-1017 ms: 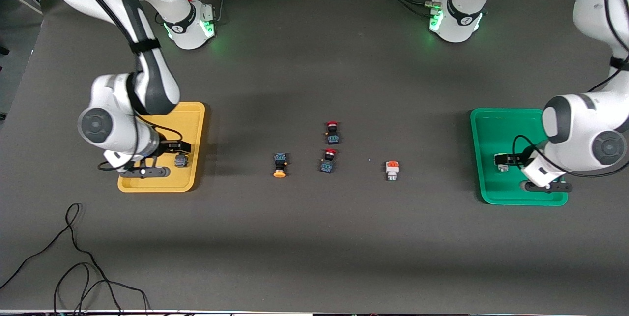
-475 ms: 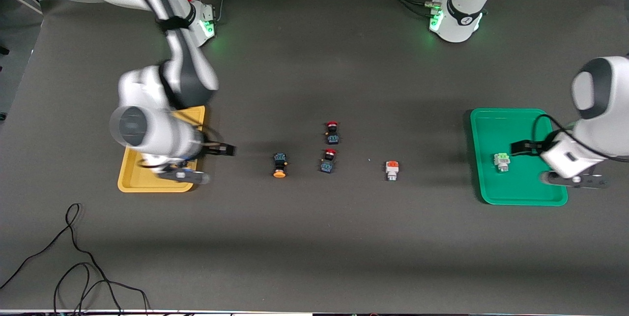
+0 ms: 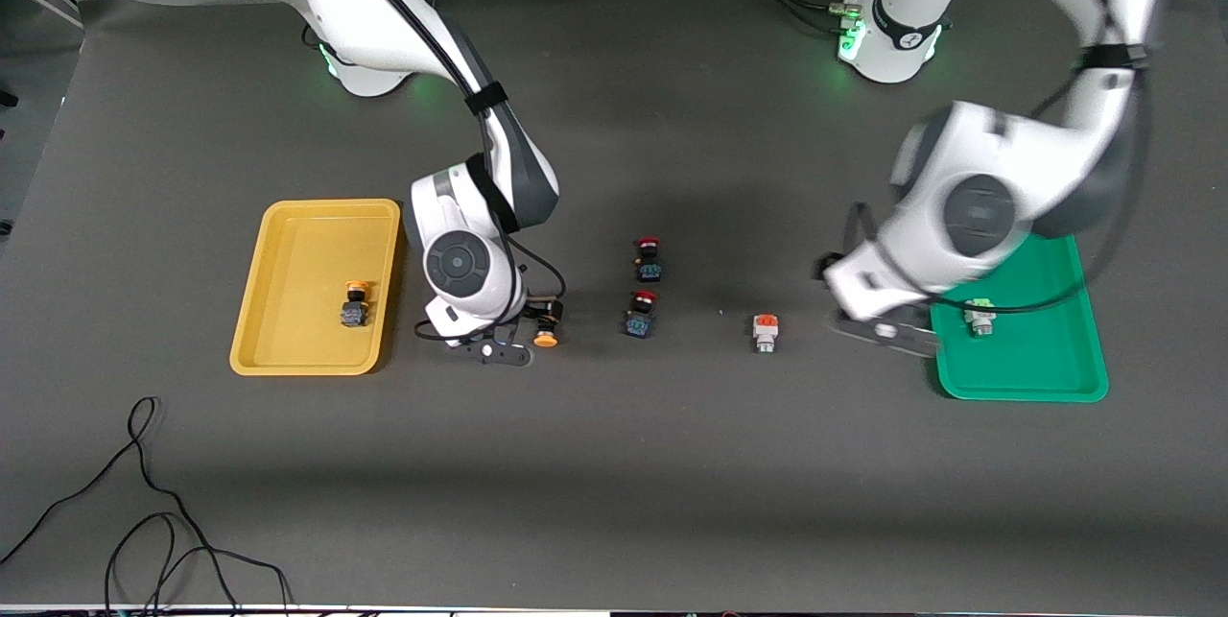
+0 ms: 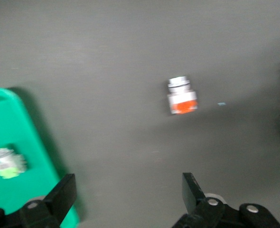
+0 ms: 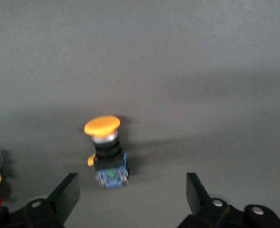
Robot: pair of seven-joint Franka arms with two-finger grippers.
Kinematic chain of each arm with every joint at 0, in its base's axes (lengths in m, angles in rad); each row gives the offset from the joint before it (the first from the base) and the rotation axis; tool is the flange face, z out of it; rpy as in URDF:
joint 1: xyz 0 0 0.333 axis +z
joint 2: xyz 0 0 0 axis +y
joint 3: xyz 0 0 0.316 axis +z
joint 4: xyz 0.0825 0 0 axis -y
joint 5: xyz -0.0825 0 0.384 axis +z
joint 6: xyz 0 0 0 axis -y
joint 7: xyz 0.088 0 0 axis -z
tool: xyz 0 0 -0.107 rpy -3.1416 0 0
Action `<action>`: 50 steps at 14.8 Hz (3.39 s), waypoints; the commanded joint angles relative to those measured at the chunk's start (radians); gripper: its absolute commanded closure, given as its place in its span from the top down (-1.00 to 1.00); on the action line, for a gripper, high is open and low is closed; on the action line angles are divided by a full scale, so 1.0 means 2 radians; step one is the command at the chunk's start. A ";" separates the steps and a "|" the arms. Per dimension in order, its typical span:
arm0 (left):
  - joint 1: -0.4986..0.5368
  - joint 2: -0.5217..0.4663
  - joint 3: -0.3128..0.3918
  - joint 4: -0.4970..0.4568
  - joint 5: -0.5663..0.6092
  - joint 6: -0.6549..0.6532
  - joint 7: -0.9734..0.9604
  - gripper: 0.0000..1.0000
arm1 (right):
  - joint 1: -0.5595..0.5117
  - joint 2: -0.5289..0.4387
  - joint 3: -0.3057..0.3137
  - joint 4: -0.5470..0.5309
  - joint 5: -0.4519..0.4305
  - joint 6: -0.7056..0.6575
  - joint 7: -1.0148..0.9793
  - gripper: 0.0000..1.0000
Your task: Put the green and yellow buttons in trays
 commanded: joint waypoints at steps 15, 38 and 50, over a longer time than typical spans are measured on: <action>-0.027 0.148 0.010 -0.028 -0.024 0.223 -0.035 0.96 | 0.023 0.032 -0.009 0.015 0.011 0.035 0.041 -1.00; 0.238 -0.059 0.011 0.010 0.019 -0.125 0.170 -1.00 | -0.026 -0.093 -0.255 -0.282 0.077 0.095 -0.544 -1.00; 0.333 0.079 0.028 -0.094 0.036 0.127 0.168 -1.00 | -0.021 -0.110 -0.305 -0.199 0.105 -0.035 -0.513 0.98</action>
